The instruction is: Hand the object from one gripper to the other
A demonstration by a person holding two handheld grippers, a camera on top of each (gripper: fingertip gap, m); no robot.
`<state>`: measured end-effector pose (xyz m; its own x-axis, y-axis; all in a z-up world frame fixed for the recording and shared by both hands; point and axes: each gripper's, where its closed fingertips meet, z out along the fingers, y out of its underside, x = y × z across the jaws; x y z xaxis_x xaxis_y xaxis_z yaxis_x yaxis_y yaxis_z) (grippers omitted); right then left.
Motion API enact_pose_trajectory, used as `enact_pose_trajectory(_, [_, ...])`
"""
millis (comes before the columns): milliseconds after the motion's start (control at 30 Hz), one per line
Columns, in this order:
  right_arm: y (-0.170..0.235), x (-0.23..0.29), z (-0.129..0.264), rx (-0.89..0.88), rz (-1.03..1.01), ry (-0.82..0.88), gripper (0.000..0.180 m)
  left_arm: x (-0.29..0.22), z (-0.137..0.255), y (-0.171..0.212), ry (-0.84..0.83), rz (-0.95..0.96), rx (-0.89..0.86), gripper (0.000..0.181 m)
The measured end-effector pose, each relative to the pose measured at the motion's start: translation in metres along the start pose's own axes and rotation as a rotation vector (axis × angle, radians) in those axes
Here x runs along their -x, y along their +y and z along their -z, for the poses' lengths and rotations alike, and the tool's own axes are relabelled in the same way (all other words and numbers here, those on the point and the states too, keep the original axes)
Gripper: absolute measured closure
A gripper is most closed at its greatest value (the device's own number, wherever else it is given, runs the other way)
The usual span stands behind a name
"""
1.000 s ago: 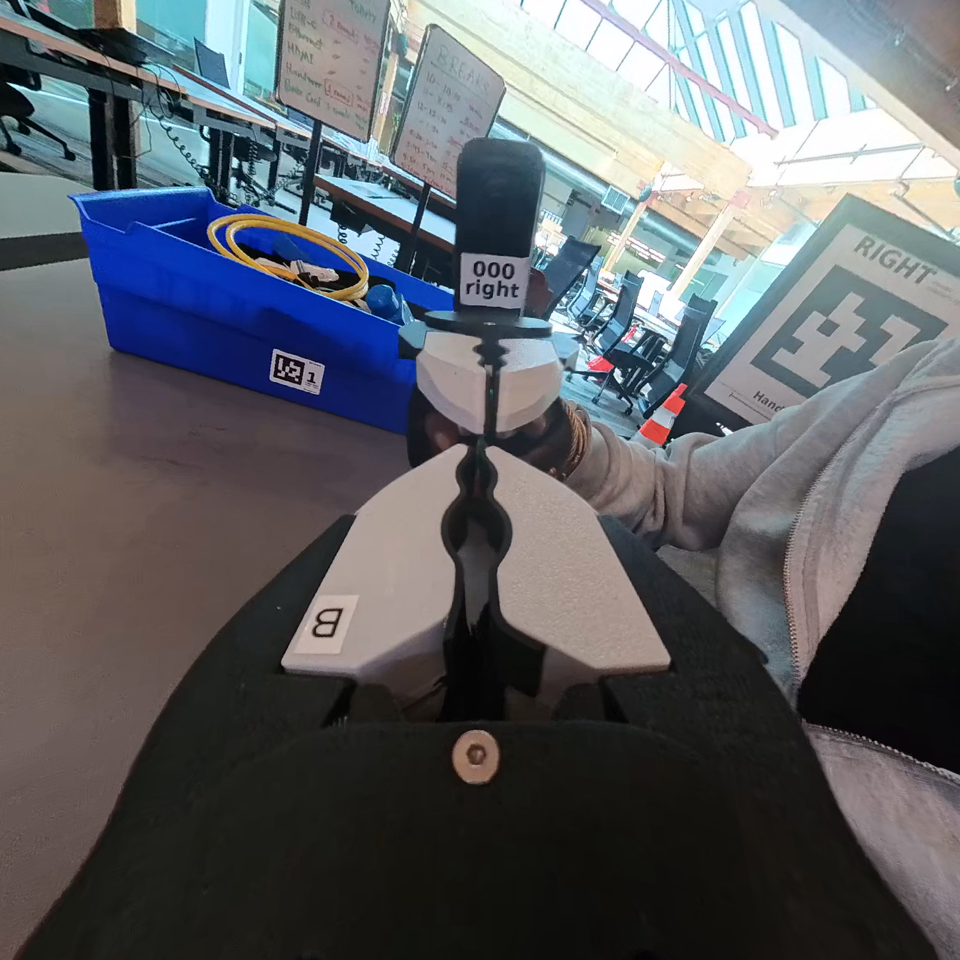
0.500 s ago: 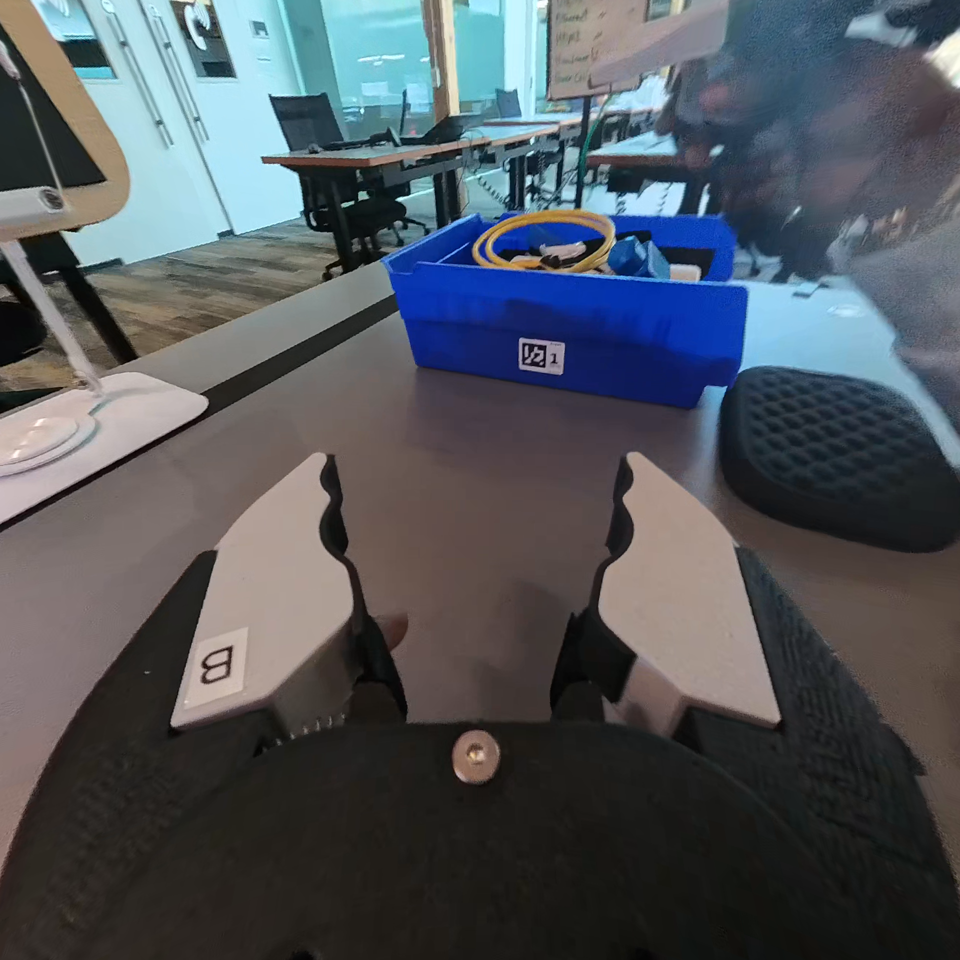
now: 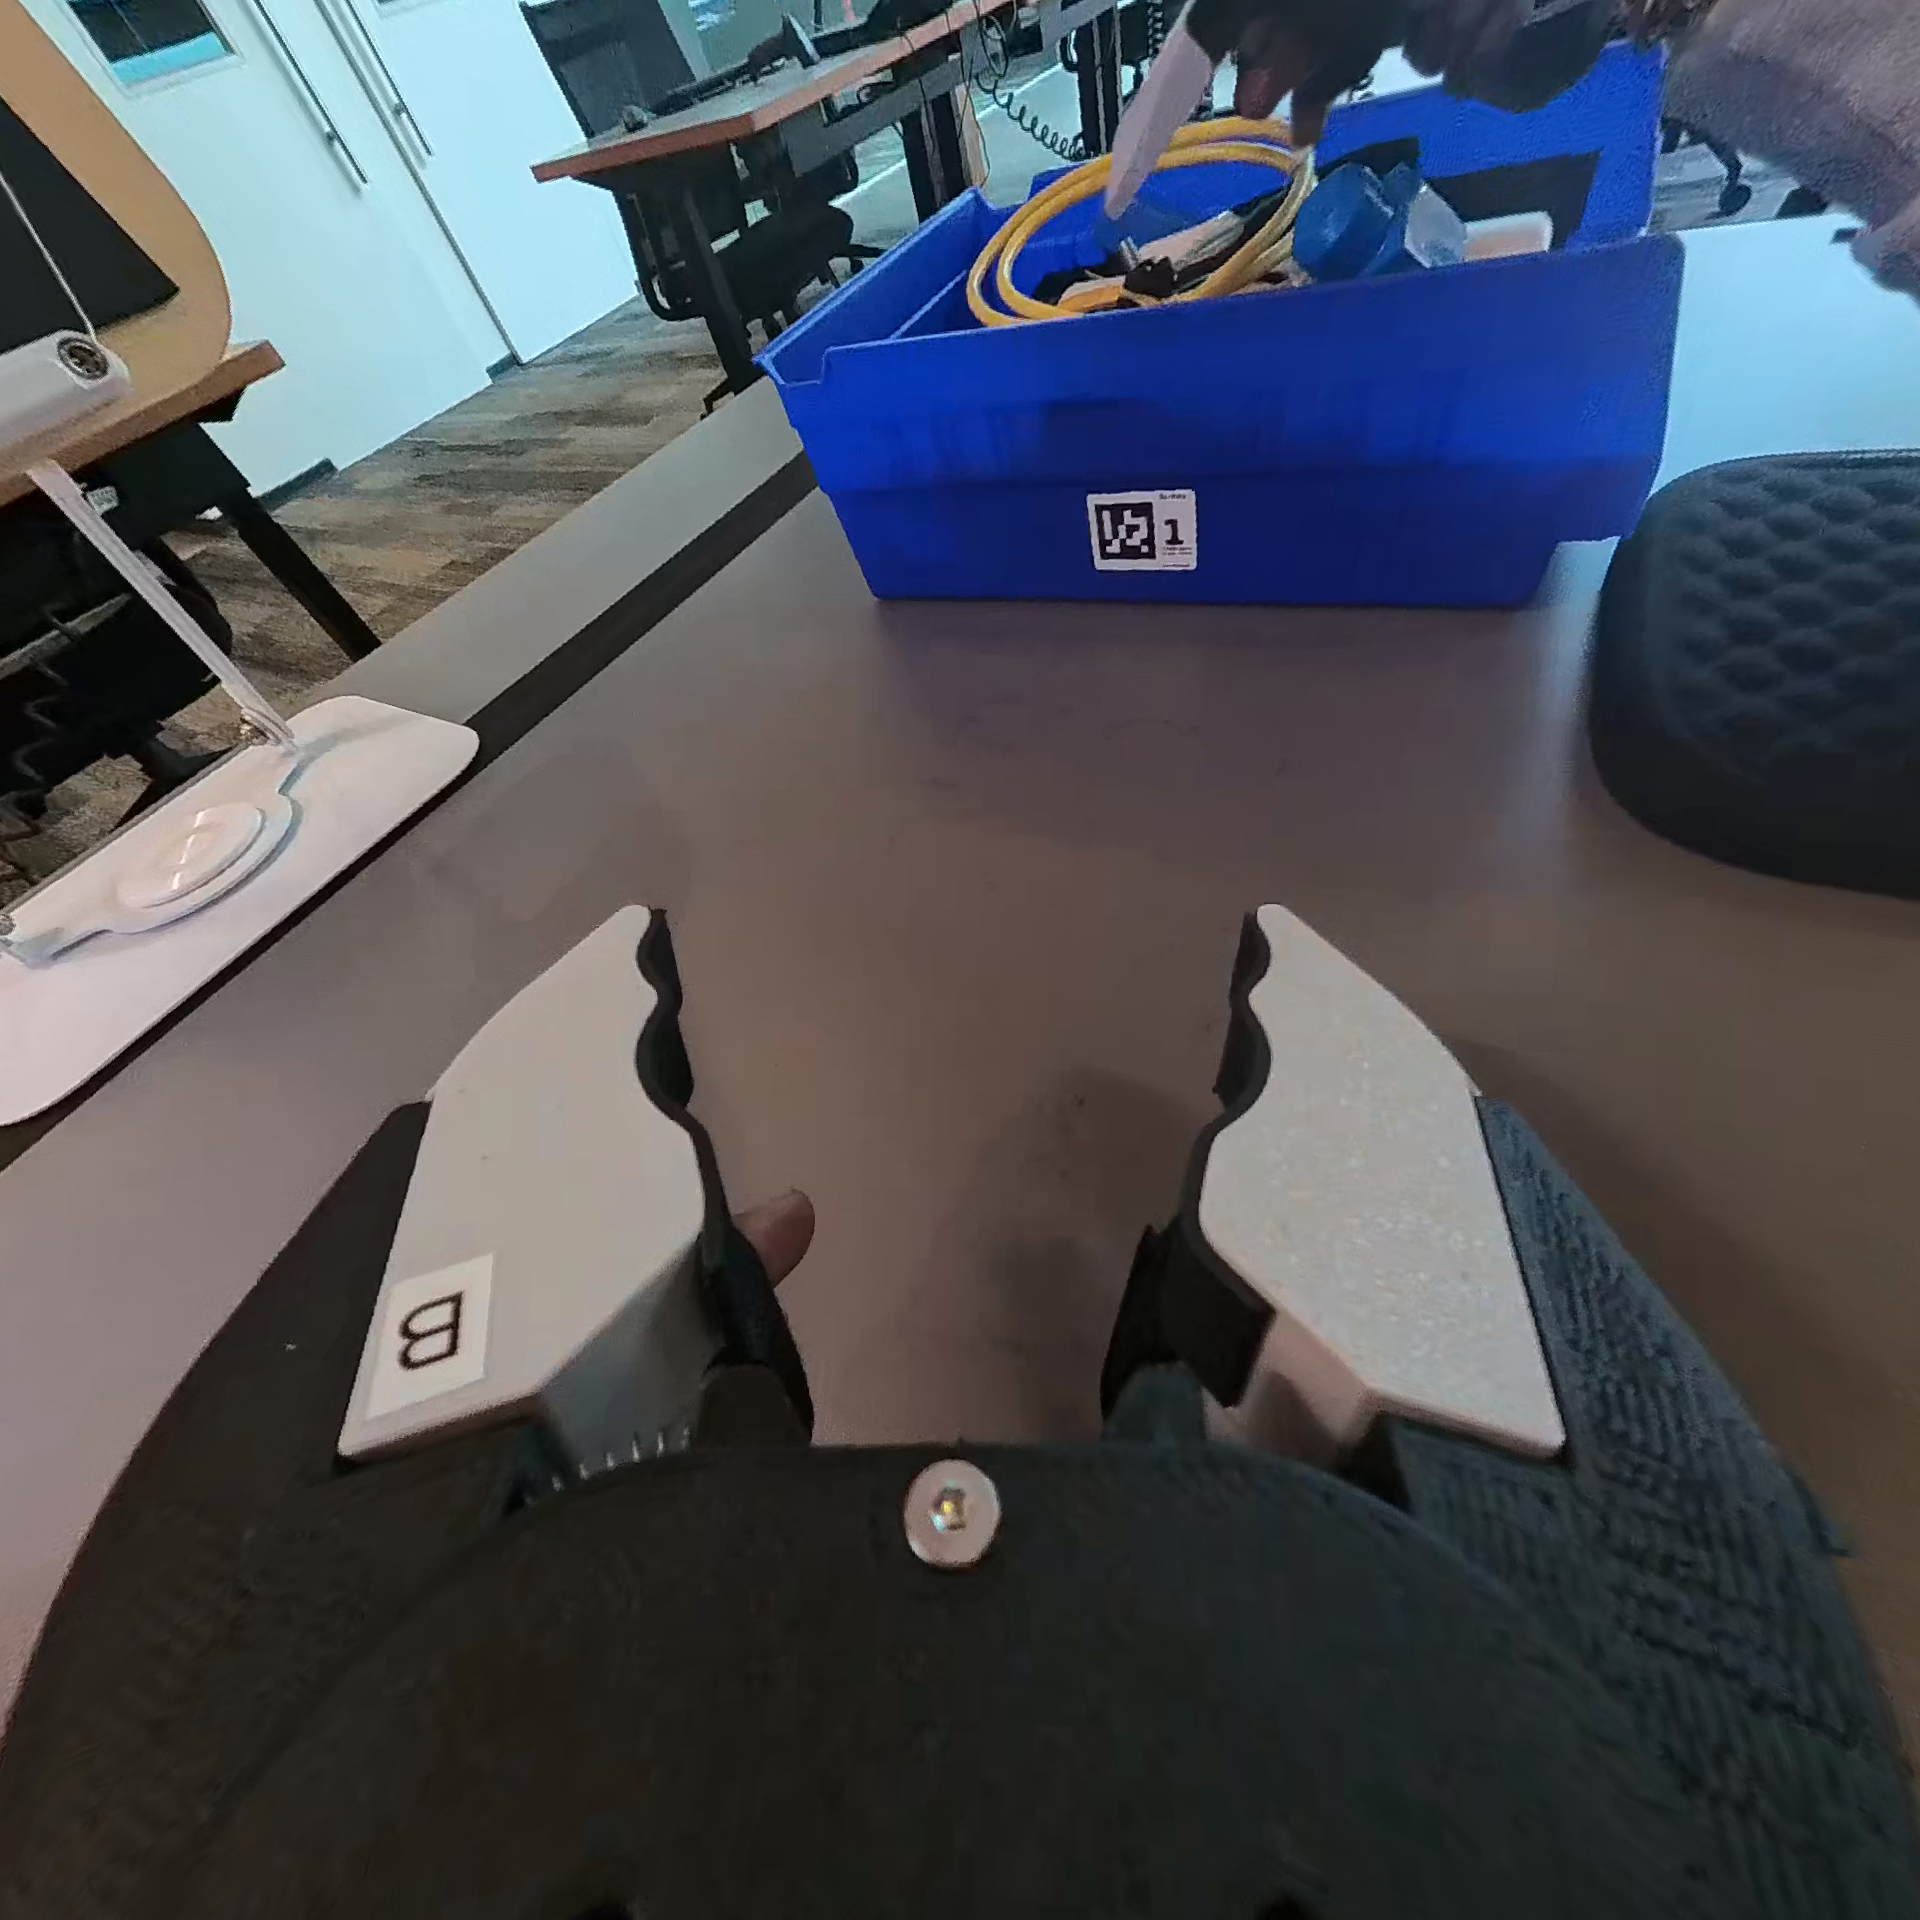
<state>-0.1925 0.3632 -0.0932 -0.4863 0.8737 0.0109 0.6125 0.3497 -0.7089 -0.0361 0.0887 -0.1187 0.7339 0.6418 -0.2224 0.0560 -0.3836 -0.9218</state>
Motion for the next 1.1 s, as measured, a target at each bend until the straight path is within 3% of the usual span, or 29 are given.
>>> enact_pose_trajectory(367, [-0.062, 0.014, 0.042, -0.396, 0.116, 0.217, 0.062, -0.001, -0.001, 0.003, 0.006, -0.011, 0.018, 0.08])
enact_pose_trajectory(533, [-0.08, 0.062, 0.06, -0.557, 0.233, 0.154, 0.036, -0.002, -0.002, 0.003, 0.007, -0.013, 0.025, 0.08])
enact_pose_trajectory(667, [-0.079, 0.108, 0.065, -0.629, 0.318, 0.075, 0.034, -0.002, -0.002, 0.004, 0.009, -0.013, 0.028, 0.08])
enact_pose_trajectory(833, [-0.07, 0.208, 0.066, -0.801, 0.315, -0.237, 0.04, -0.003, -0.004, 0.005, 0.011, -0.02, 0.036, 0.08])
enact_pose_trajectory(1000, [-0.032, 0.29, 0.032, -0.969, 0.231, -0.517, 0.042, -0.004, -0.004, 0.006, 0.024, -0.023, 0.042, 0.081])
enact_pose_trajectory(1100, [-0.03, 0.299, 0.04, -0.988, 0.231, -0.592, 0.049, -0.009, 0.0, 0.001, 0.057, -0.005, 0.038, 0.1])
